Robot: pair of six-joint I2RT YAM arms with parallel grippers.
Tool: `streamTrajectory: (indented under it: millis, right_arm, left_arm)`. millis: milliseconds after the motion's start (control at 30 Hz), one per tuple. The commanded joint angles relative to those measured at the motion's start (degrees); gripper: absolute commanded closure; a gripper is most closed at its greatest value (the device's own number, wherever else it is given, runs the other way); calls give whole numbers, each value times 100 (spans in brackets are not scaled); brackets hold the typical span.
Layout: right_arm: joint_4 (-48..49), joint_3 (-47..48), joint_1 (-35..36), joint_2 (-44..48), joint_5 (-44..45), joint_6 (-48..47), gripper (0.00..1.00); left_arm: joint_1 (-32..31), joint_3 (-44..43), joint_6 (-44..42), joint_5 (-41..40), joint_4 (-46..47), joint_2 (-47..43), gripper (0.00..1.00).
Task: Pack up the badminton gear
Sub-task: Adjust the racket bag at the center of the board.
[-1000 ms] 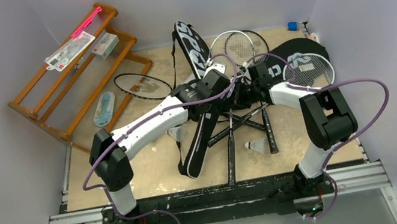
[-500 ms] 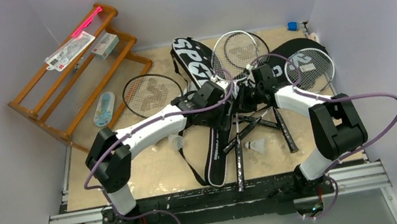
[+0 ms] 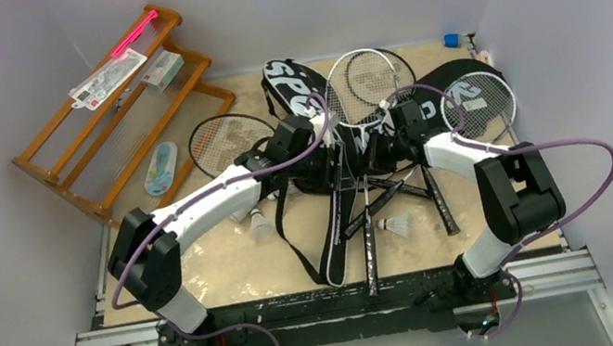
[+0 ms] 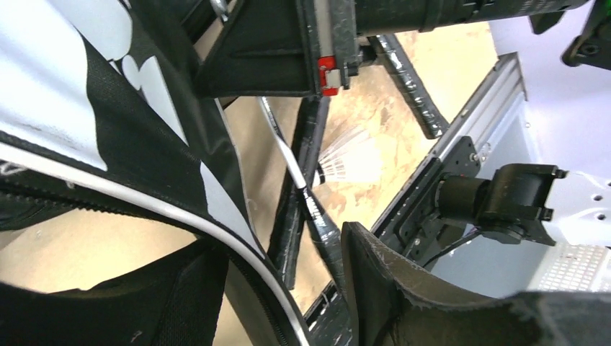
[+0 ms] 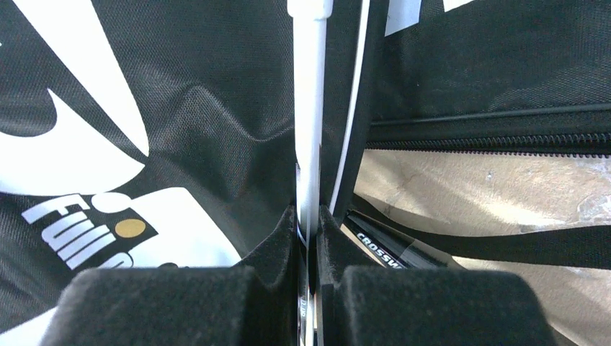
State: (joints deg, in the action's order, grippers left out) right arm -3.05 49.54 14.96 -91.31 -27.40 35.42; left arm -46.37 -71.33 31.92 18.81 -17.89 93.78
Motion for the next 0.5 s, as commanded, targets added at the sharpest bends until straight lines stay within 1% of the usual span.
streamTrajectory:
  millis: [0,167,467]
  right_arm:
    - [267,-14,24,-207,115,-157,100]
    - [290,-50,35,-302,49,-128,100]
    - [737,-109,91,-485,-213,125,100]
  left_arm:
    - [-57,-82,249,874,803,166,46]
    - [-78,-206,318,1168,1039,318,47]
    - [-337,-1067,156,1292,846,869,47]
